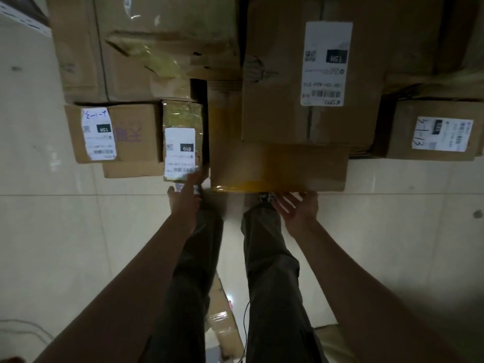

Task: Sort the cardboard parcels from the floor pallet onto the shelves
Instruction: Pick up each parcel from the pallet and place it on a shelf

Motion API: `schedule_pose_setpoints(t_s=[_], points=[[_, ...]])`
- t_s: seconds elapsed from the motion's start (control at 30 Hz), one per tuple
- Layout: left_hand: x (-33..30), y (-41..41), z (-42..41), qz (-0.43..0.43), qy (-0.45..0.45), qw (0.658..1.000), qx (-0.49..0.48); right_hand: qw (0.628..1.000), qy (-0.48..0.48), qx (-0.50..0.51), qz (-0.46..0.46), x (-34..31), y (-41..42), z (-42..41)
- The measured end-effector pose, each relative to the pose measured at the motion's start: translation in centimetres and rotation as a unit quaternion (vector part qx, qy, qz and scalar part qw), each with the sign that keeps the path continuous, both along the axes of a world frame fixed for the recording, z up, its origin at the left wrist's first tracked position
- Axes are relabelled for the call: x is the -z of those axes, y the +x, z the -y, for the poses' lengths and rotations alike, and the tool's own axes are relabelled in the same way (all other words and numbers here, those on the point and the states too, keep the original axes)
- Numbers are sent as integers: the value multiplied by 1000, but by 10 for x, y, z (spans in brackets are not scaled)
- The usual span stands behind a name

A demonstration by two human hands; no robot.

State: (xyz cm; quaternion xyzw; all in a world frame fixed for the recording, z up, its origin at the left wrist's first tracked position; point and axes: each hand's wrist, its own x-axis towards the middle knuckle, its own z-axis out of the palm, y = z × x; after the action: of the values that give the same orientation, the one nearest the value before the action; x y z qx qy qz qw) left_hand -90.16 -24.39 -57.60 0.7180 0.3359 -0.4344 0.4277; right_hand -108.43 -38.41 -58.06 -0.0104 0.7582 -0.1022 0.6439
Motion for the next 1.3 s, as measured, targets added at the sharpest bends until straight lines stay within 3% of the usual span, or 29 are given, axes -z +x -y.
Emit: schedule_pose_setpoints(t_s=[0.13, 0.43, 0.63, 0.7, 0.77, 0.83, 0.9, 0.93, 1.03, 1.13, 1.3], points=[[8, 32, -27, 13, -23, 998, 52, 994, 37, -97, 32, 11, 36, -46], [20, 41, -27, -57, -83, 992, 77, 987, 59, -83, 123, 24, 96, -99], [21, 54, -52, -93, -170, 974, 119, 990, 59, -81, 102, 30, 120, -116], [27, 67, -69, -92, -149, 976, 126, 988, 78, -97, 89, 32, 129, -125], [35, 85, -89, -49, -53, 991, 109, 985, 101, -110, 91, 31, 138, -135], [42, 112, -113, 16, 60, 998, 25, 980, 121, -123, 104, 28, 151, -145], [46, 148, -137, 74, 101, 991, -37, 974, 134, -135, 121, 27, 170, -156], [46, 167, -148, 99, 106, 989, -21, 972, 139, -135, 132, 27, 181, -161], [52, 222, -168, 134, 70, 986, 65, 967, 143, -109, 177, 34, 218, -170], [54, 257, -168, 100, -14, 989, 107, 964, 141, -61, 219, 41, 247, -176], [50, 252, -151, 89, -79, 977, 178, 950, 119, -20, 289, 36, 270, -181]])
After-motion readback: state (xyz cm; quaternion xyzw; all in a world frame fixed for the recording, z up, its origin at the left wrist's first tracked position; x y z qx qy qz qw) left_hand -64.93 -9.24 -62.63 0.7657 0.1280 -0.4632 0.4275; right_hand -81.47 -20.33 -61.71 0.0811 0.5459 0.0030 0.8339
